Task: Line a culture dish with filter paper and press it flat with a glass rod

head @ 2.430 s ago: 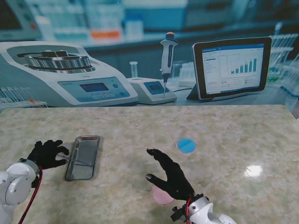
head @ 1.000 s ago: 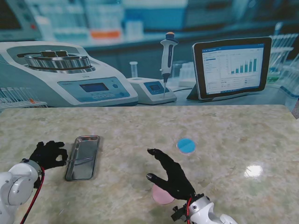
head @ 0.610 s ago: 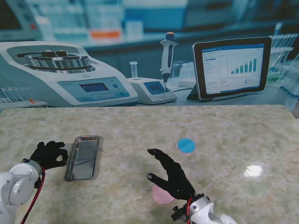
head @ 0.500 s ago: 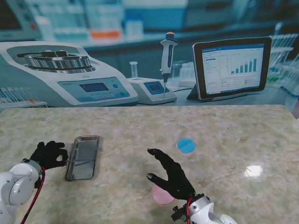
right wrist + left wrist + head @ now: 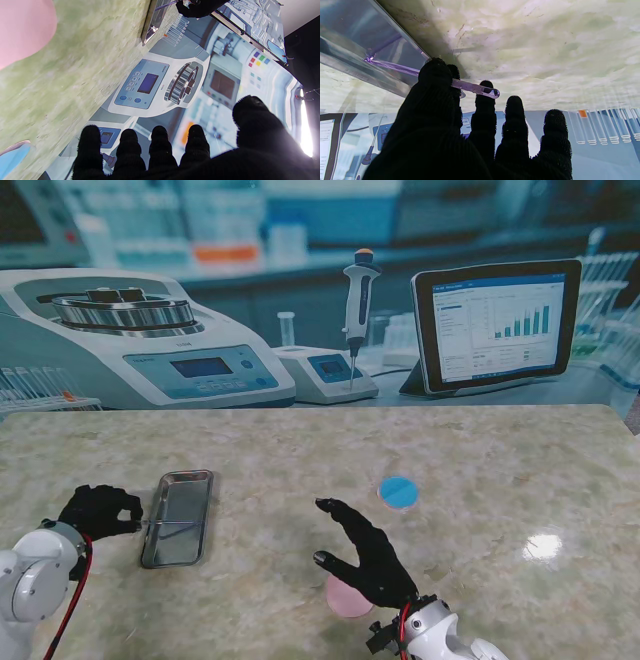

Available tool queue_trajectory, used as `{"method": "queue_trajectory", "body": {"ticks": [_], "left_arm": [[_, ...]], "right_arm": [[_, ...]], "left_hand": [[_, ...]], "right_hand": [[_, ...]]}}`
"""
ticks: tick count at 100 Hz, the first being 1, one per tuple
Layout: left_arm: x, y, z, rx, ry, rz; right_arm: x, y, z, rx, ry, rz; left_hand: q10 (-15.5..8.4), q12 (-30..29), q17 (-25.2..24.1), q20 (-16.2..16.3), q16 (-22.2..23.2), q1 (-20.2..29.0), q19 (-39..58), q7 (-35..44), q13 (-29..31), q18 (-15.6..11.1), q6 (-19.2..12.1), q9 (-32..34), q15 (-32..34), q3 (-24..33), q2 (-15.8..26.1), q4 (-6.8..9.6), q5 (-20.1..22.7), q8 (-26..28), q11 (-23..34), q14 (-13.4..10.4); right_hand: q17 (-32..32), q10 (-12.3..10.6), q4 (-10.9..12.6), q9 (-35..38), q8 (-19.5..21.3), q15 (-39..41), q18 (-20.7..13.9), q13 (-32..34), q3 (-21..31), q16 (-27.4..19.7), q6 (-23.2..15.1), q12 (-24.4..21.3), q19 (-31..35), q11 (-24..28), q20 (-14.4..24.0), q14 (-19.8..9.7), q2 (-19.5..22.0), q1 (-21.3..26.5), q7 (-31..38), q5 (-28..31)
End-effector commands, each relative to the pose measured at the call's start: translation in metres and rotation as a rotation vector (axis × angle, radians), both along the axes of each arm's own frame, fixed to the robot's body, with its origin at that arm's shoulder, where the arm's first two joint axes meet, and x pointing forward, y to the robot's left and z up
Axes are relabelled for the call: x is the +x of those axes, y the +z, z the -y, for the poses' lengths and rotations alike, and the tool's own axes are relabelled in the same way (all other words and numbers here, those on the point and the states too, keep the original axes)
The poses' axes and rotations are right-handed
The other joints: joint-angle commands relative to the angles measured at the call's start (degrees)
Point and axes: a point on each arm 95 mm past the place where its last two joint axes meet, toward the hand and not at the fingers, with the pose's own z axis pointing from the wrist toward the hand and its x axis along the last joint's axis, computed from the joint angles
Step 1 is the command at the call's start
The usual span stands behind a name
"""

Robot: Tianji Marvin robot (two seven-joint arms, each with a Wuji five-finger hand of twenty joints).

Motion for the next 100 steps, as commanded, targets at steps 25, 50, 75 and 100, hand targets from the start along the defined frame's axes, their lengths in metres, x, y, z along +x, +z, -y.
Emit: {"method": "queue_trajectory", "body": {"ticks": [25,50,75,100], "left_arm": [[-0.002,0.005,-0.002,-0.008,0.008,0.008],[-0.002,0.006,-0.002,-0.017,0.011,0.022],[-0.004,0.008,-0.004,-0.041,0.020,0.070],[-0.006,0.014,-0.006,-0.068,0.018,0.096]], "right_arm": [[-0.002,0.000,-0.003,0.006,0.001,-0.009],[-0.002,0.000,-0.003,0.005,0.000,-0.008],[-0.002,0.000,-0.003,0.004,0.001,-0.008],[-0.002,0.000,-0.004,0.001,0.002,-0.008]], "left_hand": [[-2.84,11.89,4.93,3.65,4.71,1.26,23.06,3.72,13.25,2.37,-2.93,17.70,12.60,8.88,-0.13,0.28,4.83,-0.56,4.20,0.77],[-3.02,13.92,10.19,4.85,9.16,-3.02,38.24,5.13,20.10,4.73,-3.98,22.87,22.28,18.85,-4.27,-2.01,5.91,-0.72,3.86,3.28],[-3.55,16.02,13.37,5.39,10.20,-7.91,41.64,7.34,23.97,6.51,-5.60,26.63,25.17,31.25,-9.19,-4.99,6.85,1.68,4.27,3.99],[-3.84,17.46,13.14,5.09,10.30,-9.39,41.36,8.08,23.90,6.48,-6.41,27.28,25.18,35.33,-10.51,-6.25,7.11,4.65,3.75,3.81]], "right_hand": [[-0.11,-1.21,1.16,-0.59,1.29,1.38,-0.22,0.41,-1.17,0.64,-2.39,-0.35,1.72,0.58,0.25,-0.62,1.18,0.05,0.91,-0.45],[-0.05,-1.25,1.15,-0.54,1.54,1.42,-0.26,0.41,-1.19,0.62,-2.32,-0.43,2.29,0.66,0.32,-0.63,1.10,0.03,0.89,-0.48],[-0.03,-1.20,1.15,-0.53,1.72,1.49,-0.25,0.46,-1.16,0.62,-2.36,-0.45,2.69,0.73,0.37,-0.67,1.13,0.02,0.88,-0.46],[-0.03,-1.23,1.14,-0.49,2.02,1.63,-0.25,0.47,-1.14,0.65,-2.30,-0.42,3.12,1.02,0.45,-0.68,1.04,0.05,0.98,-0.49]]}}
